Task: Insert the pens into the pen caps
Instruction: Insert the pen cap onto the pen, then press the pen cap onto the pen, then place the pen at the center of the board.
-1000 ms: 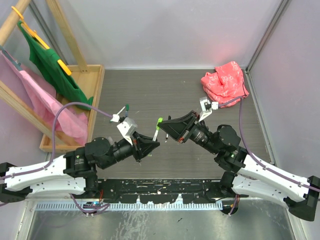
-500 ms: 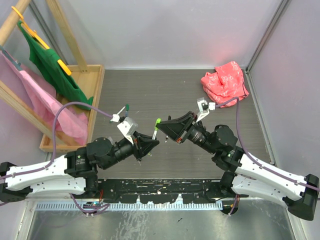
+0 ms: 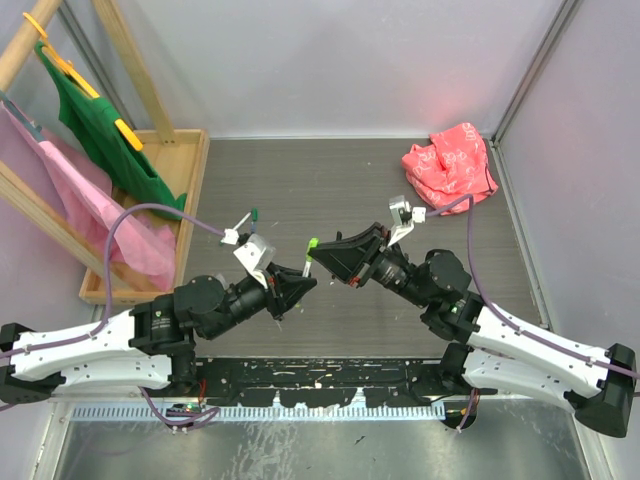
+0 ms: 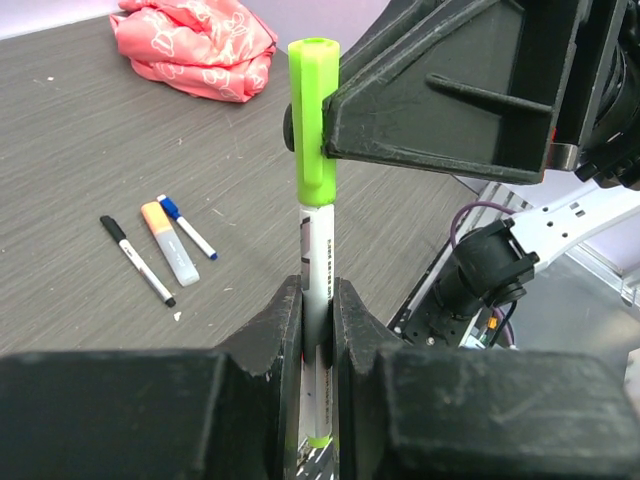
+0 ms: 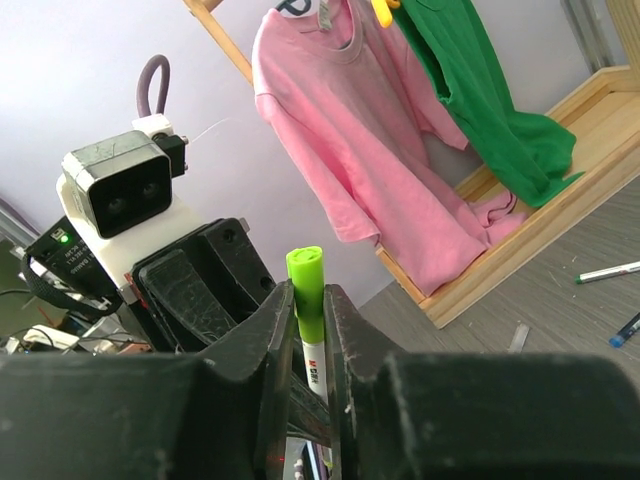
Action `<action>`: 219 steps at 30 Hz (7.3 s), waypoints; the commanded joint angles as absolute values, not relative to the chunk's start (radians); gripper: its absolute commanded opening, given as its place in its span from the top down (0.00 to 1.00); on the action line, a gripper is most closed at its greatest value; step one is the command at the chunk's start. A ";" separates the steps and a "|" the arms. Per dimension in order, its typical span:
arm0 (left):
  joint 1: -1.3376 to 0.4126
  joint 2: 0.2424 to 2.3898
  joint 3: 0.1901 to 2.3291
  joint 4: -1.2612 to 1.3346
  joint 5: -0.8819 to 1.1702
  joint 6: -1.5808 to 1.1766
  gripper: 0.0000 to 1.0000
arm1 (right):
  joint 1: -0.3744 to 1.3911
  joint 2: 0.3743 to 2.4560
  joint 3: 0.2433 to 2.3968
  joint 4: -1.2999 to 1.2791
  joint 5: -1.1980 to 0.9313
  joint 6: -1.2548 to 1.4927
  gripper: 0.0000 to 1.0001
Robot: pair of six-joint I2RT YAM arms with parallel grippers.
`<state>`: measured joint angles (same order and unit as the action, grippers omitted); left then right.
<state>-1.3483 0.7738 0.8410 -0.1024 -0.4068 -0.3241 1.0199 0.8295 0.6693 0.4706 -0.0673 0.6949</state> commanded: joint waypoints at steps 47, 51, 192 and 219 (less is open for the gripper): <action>-1.339 0.809 0.920 0.072 -0.167 -0.342 1.00 | 1.065 0.778 0.971 0.170 -0.056 0.520 0.41; -1.339 0.809 0.925 0.072 -0.177 -0.342 1.00 | 1.065 0.777 0.955 0.178 -0.070 0.530 0.46; -0.894 1.245 0.950 -0.282 -0.038 -0.609 1.00 | 1.438 0.731 0.856 -0.594 0.846 0.686 0.28; -0.784 1.718 1.131 -0.179 -0.012 -0.576 1.00 | 1.437 0.709 0.782 -0.621 0.771 0.763 0.01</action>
<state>-0.7963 1.6943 1.0847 -0.2382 -0.0109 -0.5789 1.4380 0.7013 0.7727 -0.6239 0.7635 0.7410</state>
